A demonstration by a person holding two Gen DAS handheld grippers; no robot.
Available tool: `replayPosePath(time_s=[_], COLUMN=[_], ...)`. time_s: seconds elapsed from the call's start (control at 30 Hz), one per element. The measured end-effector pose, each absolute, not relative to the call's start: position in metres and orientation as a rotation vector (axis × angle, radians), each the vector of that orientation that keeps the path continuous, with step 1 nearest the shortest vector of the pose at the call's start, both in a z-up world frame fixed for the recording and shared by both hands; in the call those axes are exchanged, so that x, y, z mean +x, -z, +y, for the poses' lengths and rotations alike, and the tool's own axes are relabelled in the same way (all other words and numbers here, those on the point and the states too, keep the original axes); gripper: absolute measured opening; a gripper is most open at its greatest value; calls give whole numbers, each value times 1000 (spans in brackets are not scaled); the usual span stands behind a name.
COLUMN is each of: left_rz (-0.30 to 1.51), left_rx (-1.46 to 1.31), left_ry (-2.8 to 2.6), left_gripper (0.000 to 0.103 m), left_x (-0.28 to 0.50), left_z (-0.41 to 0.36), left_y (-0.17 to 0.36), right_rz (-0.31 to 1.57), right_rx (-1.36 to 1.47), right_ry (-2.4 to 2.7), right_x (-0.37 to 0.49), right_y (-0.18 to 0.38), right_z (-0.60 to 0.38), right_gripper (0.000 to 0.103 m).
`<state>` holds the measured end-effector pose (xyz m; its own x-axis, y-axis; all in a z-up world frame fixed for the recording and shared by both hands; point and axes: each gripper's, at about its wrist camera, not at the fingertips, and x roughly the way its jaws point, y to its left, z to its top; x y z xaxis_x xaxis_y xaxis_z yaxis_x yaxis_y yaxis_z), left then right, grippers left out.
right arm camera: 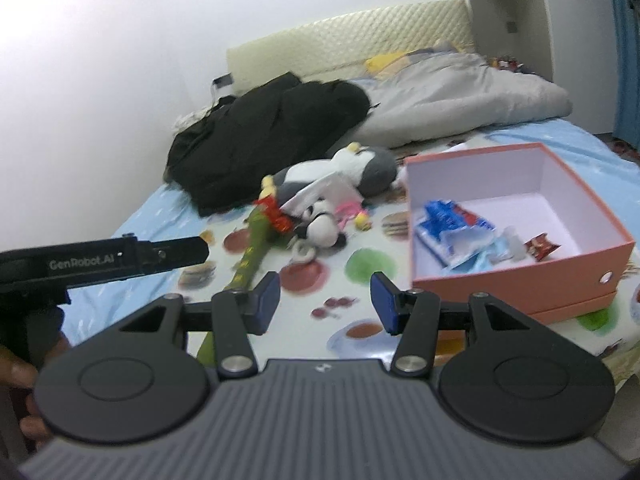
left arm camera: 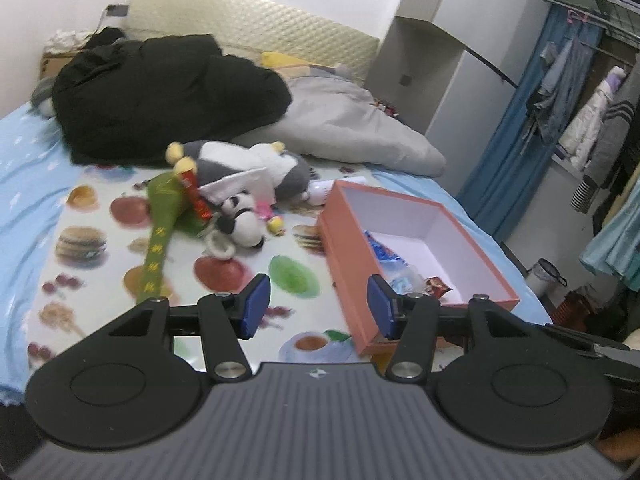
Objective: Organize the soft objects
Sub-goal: 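Move both tools back toward the plush toys on the bed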
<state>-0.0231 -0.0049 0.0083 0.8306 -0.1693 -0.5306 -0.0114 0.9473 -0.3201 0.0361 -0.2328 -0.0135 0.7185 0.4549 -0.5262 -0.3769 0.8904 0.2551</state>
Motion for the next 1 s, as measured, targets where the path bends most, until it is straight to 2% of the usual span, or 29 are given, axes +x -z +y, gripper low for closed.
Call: replayPosePath(time_s=[0.53,1.0], left_rz=[620,638], left_rx=[-444,-490], left_ry=[-22,-37], left_gripper=[60,60], left_x=[-22,59], left_z=[56,82], left_y=[43,74], right_rz=[668,695], right_rx=[107,116], right_ry=[-494,-505], right_x=[46,113], right_y=[43,65], right_z=[-190,-165], right_gripper=[53,53])
